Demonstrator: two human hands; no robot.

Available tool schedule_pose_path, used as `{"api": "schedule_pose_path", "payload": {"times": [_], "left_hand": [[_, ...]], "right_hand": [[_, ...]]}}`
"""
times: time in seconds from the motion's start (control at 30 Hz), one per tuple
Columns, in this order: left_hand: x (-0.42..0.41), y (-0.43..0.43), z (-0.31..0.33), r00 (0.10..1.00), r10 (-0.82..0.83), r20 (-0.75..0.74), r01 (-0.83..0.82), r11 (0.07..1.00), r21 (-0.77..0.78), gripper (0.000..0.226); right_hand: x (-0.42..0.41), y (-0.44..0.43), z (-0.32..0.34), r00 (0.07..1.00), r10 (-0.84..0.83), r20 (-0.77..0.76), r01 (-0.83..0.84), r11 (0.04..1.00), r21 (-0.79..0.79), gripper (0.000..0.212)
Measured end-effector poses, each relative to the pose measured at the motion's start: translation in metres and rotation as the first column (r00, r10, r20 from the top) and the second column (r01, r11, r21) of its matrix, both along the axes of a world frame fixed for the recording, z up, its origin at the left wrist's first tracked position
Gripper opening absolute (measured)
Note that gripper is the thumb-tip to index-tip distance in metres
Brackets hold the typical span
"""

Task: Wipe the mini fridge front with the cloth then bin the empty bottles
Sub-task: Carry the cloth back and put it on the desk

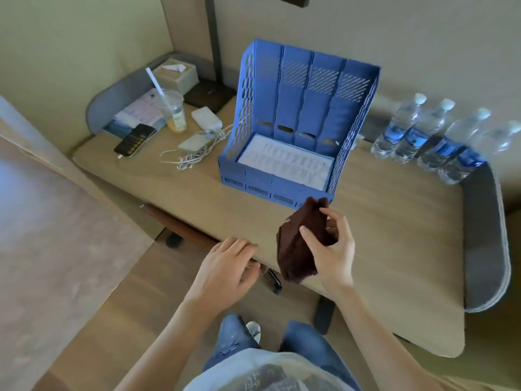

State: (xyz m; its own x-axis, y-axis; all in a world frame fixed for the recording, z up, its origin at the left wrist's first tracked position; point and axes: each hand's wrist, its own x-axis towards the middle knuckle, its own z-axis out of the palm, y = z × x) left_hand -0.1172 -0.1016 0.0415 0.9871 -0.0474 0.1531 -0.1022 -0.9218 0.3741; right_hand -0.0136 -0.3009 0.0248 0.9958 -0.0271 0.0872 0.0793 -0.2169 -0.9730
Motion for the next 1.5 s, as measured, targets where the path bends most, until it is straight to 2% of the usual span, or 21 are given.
{"api": "schedule_pose_path", "payload": {"times": [0.1, 0.13, 0.27, 0.33, 0.6, 0.67, 0.73, 0.83, 0.87, 0.93, 1.0, 1.1, 1.17, 1.27, 1.5], "left_hand": [[0.026, 0.012, -0.003, 0.993, -0.116, 0.013, 0.116, 0.993, 0.027, 0.029], [0.034, 0.014, -0.006, 0.991, -0.135, 0.015, 0.134, 0.991, 0.024, 0.031], [0.055, 0.012, -0.025, 0.983, -0.184, -0.004, 0.184, 0.983, -0.002, 0.025], [0.061, 0.008, -0.036, 0.978, -0.208, -0.028, 0.207, 0.978, -0.011, 0.025], [0.077, -0.006, -0.060, 0.965, -0.236, -0.115, 0.235, 0.972, -0.024, 0.025], [0.080, -0.010, -0.065, 0.962, -0.235, -0.140, 0.234, 0.972, -0.024, 0.026], [0.082, -0.014, -0.071, 0.961, -0.237, -0.143, 0.237, 0.971, -0.016, 0.032], [0.086, -0.023, -0.082, 0.960, -0.247, -0.132, 0.250, 0.968, 0.008, 0.049], [0.087, -0.027, -0.087, 0.959, -0.252, -0.130, 0.257, 0.966, 0.022, 0.054], [0.091, -0.035, -0.096, 0.951, -0.276, -0.140, 0.284, 0.958, 0.042, 0.060], [0.092, -0.043, -0.106, 0.928, -0.321, -0.188, 0.340, 0.937, 0.078, 0.062], [0.090, -0.047, -0.124, 0.902, -0.326, -0.282, 0.378, 0.912, 0.158, 0.063], [0.091, -0.045, -0.133, 0.897, -0.294, -0.329, 0.368, 0.910, 0.192, 0.064], [0.099, -0.040, -0.139, 0.900, -0.272, -0.340, 0.361, 0.903, 0.233, 0.065], [0.132, -0.027, -0.132, 0.870, -0.236, -0.433, 0.371, 0.891, 0.260, 0.067]], "right_hand": [[0.012, 0.024, -0.018, 0.975, -0.140, -0.172, 0.167, 0.974, 0.156, 0.041], [0.013, 0.027, -0.027, 0.961, -0.182, -0.207, 0.212, 0.968, 0.137, 0.041], [0.010, 0.016, -0.069, 0.875, -0.328, -0.355, 0.299, 0.944, -0.137, 0.042], [0.006, 0.004, -0.081, 0.830, -0.377, -0.410, 0.328, 0.926, -0.188, 0.039], [-0.003, -0.020, -0.087, 0.853, -0.355, -0.383, 0.209, 0.904, -0.373, 0.031], [-0.008, -0.024, -0.089, 0.831, -0.351, -0.431, 0.144, 0.885, -0.443, 0.034], [-0.011, -0.028, -0.090, 0.844, -0.339, -0.415, 0.062, 0.831, -0.553, 0.044], [-0.011, -0.035, -0.086, 0.957, -0.222, -0.185, 0.006, 0.657, -0.754, 0.066], [-0.010, -0.039, -0.087, 0.990, -0.106, -0.088, -0.002, 0.623, -0.782, 0.068], [-0.007, -0.048, -0.091, 0.988, 0.152, 0.005, -0.081, 0.552, -0.830, 0.068], [-0.006, -0.054, -0.099, 0.953, 0.301, -0.029, -0.167, 0.444, -0.880, 0.068], [-0.008, -0.057, -0.111, 0.925, 0.363, -0.110, -0.225, 0.294, -0.929, 0.067], [-0.004, -0.057, -0.113, 0.910, 0.387, -0.147, -0.250, 0.230, -0.940, 0.068], [0.008, -0.052, -0.113, 0.904, 0.387, -0.184, -0.277, 0.200, -0.940, 0.068], [0.037, -0.038, -0.104, 0.876, 0.397, -0.275, -0.382, 0.222, -0.897, 0.070]]}}
